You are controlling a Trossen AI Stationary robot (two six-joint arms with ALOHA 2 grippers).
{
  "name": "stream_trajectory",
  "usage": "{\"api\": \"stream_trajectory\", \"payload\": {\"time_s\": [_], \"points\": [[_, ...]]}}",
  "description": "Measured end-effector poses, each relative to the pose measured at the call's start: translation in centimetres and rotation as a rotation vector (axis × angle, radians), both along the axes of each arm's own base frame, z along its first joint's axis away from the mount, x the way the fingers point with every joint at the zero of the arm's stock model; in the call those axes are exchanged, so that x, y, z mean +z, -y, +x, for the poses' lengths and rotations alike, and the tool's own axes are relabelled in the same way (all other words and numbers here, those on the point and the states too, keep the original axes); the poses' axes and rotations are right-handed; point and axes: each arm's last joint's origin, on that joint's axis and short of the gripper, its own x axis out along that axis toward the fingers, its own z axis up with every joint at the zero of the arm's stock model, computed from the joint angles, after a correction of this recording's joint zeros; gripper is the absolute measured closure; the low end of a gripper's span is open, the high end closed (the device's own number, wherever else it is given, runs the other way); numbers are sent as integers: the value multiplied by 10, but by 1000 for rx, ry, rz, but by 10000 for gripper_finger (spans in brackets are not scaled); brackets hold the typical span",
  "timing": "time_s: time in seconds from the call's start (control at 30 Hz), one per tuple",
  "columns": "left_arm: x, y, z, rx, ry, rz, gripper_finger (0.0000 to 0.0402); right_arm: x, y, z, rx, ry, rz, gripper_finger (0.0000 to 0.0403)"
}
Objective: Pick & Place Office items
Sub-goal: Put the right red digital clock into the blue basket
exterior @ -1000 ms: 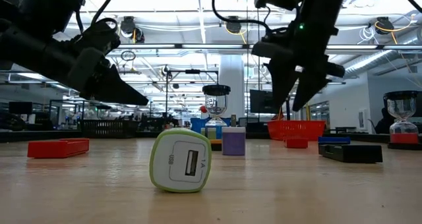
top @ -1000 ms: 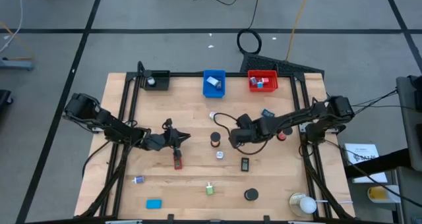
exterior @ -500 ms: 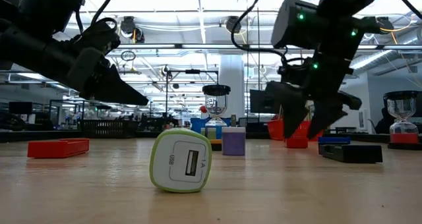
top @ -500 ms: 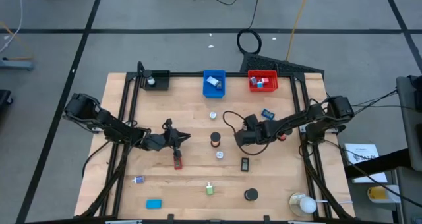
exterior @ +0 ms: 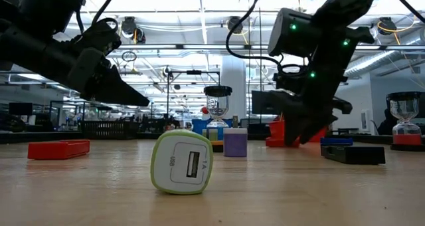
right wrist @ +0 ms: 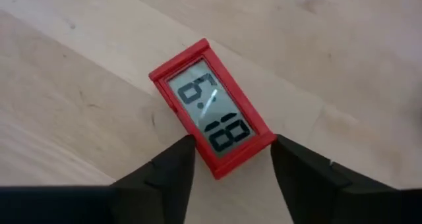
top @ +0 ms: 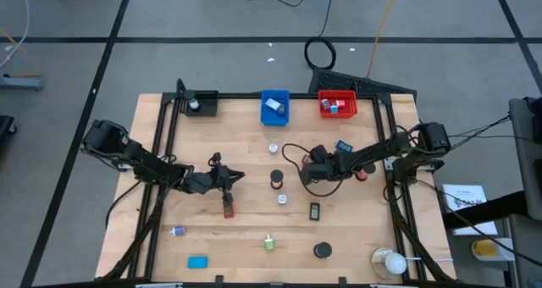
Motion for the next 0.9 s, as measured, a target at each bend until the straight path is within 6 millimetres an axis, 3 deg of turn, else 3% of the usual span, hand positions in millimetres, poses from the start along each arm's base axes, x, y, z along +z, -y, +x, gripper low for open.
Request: {"api": "stream_trajectory", "payload": {"time_s": [0.13, 0.3, 0.43, 0.77, 0.9], "points": [[0, 0, 0, 0, 0, 0, 366, 0, 0, 1, 88, -34, -24, 254], [0, 0, 0, 0, 0, 0, 366, 0, 1, 0, 228, -112, -44, 260], [0, 0, 0, 0, 0, 0, 366, 4, 6, 0, 312, -141, -75, 234], [0, 0, 0, 0, 0, 0, 366, 14, 14, 16, 180, 110, -59, 129], [0, 0, 0, 0, 0, 0, 366, 12, 14, 20, 145, 145, -53, 110]]}}
